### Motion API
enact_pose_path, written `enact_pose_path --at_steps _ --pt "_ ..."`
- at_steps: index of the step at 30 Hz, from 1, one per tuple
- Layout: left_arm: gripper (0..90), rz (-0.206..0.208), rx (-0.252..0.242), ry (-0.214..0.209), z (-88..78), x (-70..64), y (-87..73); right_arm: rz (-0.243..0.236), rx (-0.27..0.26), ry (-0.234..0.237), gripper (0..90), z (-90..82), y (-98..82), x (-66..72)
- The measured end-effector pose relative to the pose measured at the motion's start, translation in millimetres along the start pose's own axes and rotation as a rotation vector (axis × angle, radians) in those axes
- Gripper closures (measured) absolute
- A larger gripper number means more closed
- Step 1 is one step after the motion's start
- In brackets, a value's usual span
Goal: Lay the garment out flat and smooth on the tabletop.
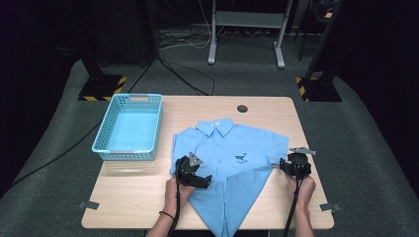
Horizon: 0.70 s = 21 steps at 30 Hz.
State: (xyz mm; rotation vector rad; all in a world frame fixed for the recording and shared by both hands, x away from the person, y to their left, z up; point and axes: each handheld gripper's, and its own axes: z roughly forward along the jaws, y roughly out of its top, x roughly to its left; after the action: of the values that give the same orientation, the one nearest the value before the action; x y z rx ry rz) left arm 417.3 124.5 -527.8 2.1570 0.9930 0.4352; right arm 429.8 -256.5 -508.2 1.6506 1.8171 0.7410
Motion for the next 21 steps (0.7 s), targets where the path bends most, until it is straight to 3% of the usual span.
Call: enact_pose_path --at_steps 2,4,5,8,13,16,18,21 --pt "4.0 0.0 0.0 0.0 0.0 0.0 0.0 0.013 -0.015 0.005 34.2 -4.4 1.5 2.9" --pt "4.0 0.0 0.0 0.0 0.0 0.0 0.0 0.02 -0.017 0.055 21.0 -7.5 4.9 8.8" --pt "4.0 0.0 0.0 0.0 0.0 0.0 0.0 0.013 0.007 0.098 14.5 -7.2 7.5 13.2" --pt "4.0 0.0 0.0 0.0 0.0 0.0 0.0 -0.049 0.006 0.148 6.4 -8.2 11.8 34.3" --pt "4.0 0.0 0.0 0.0 0.0 0.0 0.0 -0.128 0.011 0.264 0.0 -1.3 10.8 76.8" --pt "4.0 0.0 0.0 0.0 0.0 0.0 0.0 -0.194 0.032 0.271 0.0 8.8 4.4 100.0" --pt "4.0 0.0 0.001 0.0 0.0 0.0 0.0 -0.221 0.051 0.26 0.0 15.6 0.7 108.2" --pt "4.0 0.0 0.002 0.002 0.0 -0.2 0.2 -0.203 0.039 0.27 0.0 17.8 -0.3 107.8"
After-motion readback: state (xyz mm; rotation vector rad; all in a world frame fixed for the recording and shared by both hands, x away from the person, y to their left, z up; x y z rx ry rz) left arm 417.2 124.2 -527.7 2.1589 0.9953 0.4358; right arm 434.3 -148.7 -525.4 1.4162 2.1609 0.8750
